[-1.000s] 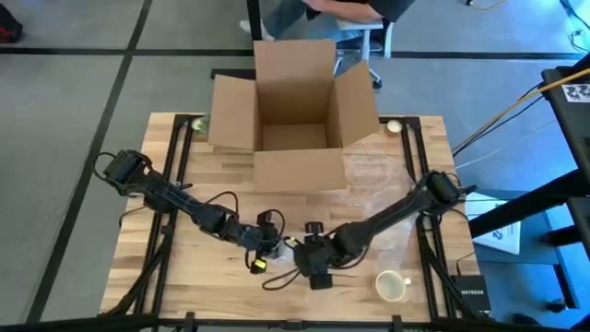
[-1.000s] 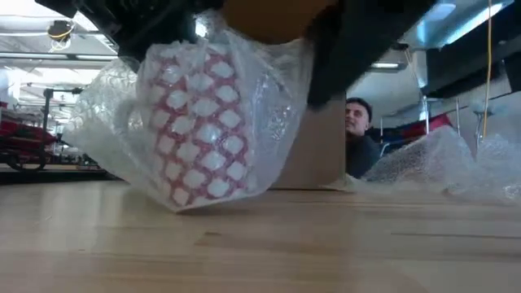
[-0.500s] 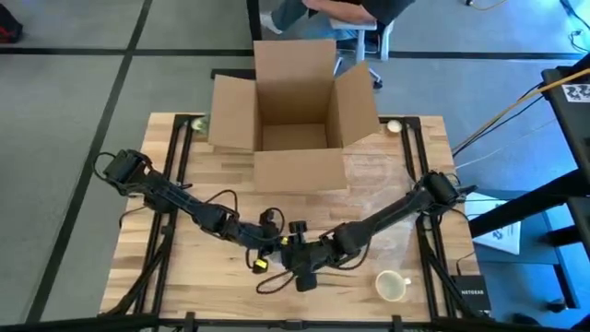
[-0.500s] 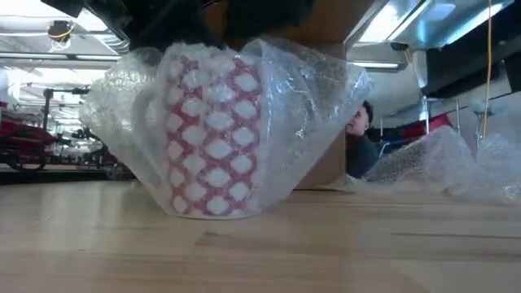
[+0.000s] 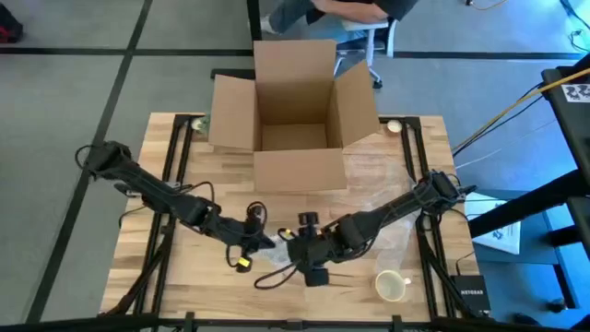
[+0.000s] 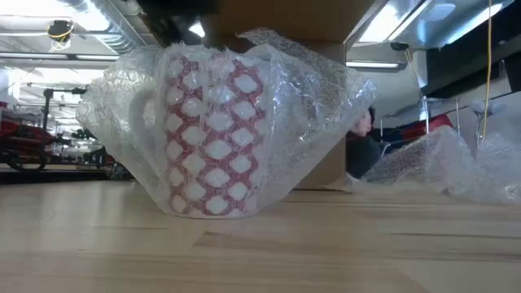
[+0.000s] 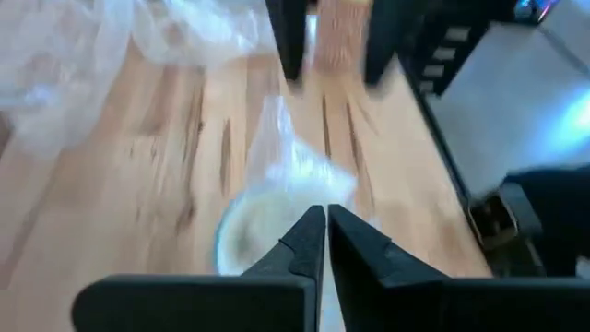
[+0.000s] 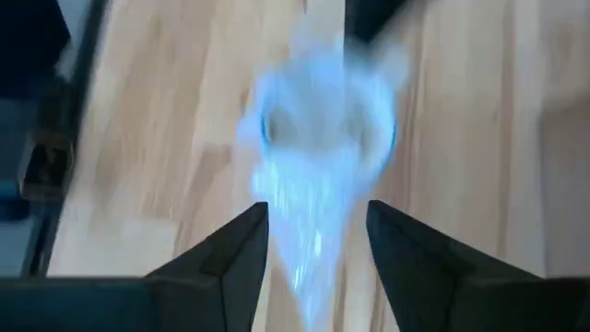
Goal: Wrap mug
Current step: Wrap the red mug with the bubble wrap
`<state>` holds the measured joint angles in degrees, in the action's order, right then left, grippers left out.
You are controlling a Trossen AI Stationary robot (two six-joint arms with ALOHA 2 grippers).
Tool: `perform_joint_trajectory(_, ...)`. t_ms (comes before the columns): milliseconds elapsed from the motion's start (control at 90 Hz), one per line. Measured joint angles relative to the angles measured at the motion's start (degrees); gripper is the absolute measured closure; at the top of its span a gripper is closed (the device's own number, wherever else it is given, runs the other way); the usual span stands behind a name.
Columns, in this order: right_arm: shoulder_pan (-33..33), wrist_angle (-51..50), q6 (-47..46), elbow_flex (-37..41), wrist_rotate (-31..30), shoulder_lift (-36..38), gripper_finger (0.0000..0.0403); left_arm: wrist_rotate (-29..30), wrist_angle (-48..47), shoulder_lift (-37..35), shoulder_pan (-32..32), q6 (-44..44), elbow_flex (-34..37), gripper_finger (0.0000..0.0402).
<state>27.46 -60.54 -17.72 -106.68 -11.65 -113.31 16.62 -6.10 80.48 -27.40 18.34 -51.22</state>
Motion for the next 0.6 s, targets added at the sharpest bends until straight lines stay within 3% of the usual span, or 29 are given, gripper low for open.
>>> perform_joint_trajectory(100, 0.80, -0.08, -3.10, 4.01, 0.98, -0.01, 0.0230, 3.18, -4.53, 0.19, -0.75, 0.56, 0.41, 0.0402)
perform_joint_trajectory(289, 0.88, 11.03, -3.94, 12.64, -0.84, -0.29, 0.0231, 4.15, -0.89, 3.40, -0.34, 0.65, 2.12, 0.0402)
perform_joint_trajectory(433, -1.08, 20.12, 0.69, 12.63, -2.69, -0.25, 0.0231, 4.21, 3.00, 6.54, -0.32, 0.73, 2.53, 0.0402)
perform_joint_trajectory(600, -2.97, 20.27, 3.56, 11.48, -0.22, -0.17, 0.0231, 4.41, 6.35, 8.47, -0.30, 0.50, 2.58, 0.0402)
